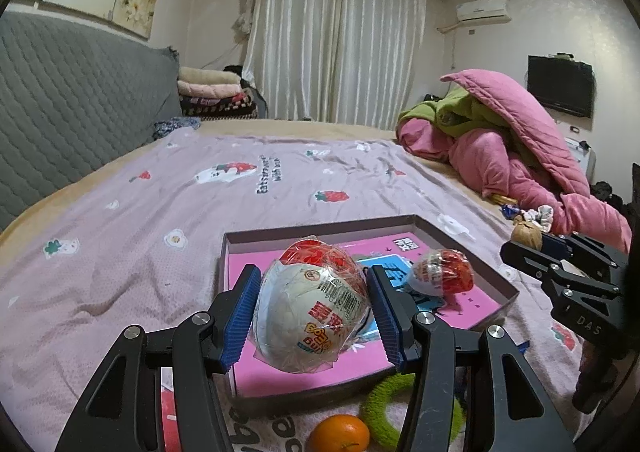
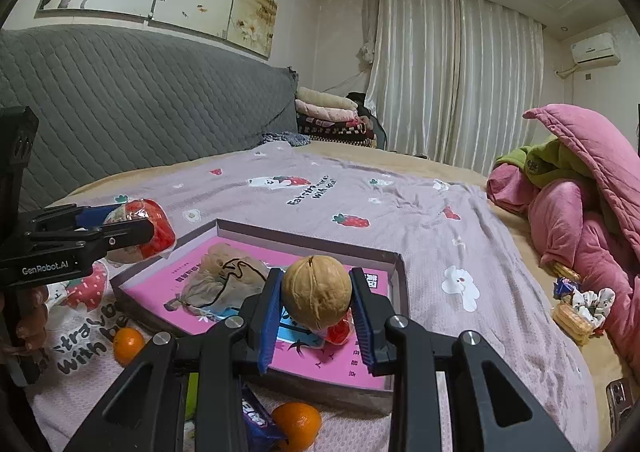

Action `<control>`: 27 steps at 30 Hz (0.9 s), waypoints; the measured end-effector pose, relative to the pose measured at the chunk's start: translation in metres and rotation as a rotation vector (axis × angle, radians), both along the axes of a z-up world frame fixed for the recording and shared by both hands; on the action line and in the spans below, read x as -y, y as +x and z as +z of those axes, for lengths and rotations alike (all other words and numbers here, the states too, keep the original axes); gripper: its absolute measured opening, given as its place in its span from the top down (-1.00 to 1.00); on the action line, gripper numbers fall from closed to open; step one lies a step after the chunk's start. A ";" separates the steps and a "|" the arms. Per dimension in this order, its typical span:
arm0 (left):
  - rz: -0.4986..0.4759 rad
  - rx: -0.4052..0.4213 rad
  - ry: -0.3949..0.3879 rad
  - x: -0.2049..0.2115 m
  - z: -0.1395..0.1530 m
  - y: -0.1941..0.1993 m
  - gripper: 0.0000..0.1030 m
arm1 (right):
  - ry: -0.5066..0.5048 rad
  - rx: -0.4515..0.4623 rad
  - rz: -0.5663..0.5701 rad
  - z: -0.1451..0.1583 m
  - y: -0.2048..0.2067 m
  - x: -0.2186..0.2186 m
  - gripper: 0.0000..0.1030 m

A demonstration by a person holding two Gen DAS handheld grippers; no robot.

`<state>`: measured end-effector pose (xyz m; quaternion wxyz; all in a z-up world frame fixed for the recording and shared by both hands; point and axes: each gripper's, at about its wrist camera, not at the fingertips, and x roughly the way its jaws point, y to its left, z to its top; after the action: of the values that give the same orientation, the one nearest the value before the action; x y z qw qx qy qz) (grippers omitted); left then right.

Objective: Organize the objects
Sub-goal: 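Lift and carry the walnut and white egg toward the grey tray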

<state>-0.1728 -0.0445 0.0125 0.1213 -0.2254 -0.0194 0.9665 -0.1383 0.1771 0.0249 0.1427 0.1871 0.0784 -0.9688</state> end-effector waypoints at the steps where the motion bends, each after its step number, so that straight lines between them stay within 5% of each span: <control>1: 0.001 0.006 0.004 0.001 -0.001 -0.002 -0.10 | 0.001 0.006 0.000 -0.001 -0.002 0.000 0.36; 27: 0.018 0.122 -0.028 -0.002 -0.031 -0.021 -0.10 | -0.012 0.145 -0.013 -0.026 -0.032 -0.001 0.36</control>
<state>-0.1940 -0.0429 -0.0184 0.1081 -0.2855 -0.0150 0.9521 -0.1700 0.1782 -0.0009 0.1429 0.2564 0.0609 -0.9540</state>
